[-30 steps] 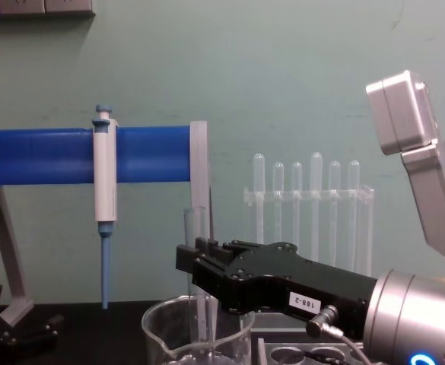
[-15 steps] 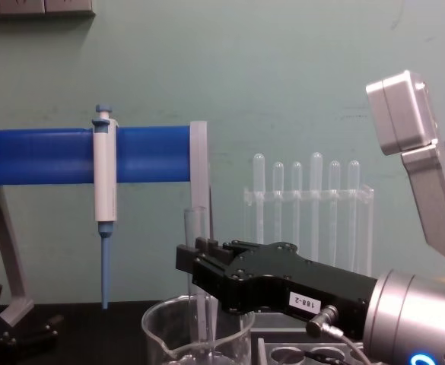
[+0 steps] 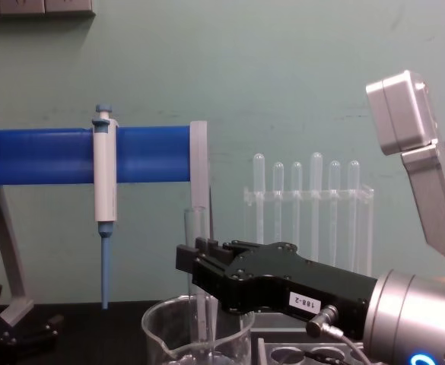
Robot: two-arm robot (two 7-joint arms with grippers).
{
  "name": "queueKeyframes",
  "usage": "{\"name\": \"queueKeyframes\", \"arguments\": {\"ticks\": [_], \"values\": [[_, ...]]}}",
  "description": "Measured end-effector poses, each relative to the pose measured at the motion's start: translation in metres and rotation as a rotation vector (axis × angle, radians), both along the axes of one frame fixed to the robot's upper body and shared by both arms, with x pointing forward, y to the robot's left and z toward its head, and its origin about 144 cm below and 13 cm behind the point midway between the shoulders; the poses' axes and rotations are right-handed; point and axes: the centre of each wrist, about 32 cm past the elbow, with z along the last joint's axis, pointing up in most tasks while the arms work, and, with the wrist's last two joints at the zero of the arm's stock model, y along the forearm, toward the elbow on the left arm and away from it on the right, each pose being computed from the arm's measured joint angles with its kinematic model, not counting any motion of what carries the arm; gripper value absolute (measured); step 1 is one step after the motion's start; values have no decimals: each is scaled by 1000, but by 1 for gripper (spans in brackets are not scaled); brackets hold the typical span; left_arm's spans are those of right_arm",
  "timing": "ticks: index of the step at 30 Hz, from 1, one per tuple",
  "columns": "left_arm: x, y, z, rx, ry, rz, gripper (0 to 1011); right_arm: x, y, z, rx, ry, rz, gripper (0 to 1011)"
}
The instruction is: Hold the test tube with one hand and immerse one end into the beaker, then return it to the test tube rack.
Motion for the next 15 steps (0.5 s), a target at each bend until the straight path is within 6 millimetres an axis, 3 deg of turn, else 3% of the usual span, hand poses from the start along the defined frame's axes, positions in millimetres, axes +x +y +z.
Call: {"name": "queueKeyframes", "arguments": {"ticks": [15], "values": [[0,0,0,0,0,0,1000,0,0,0,0,-1,0,223]]}}
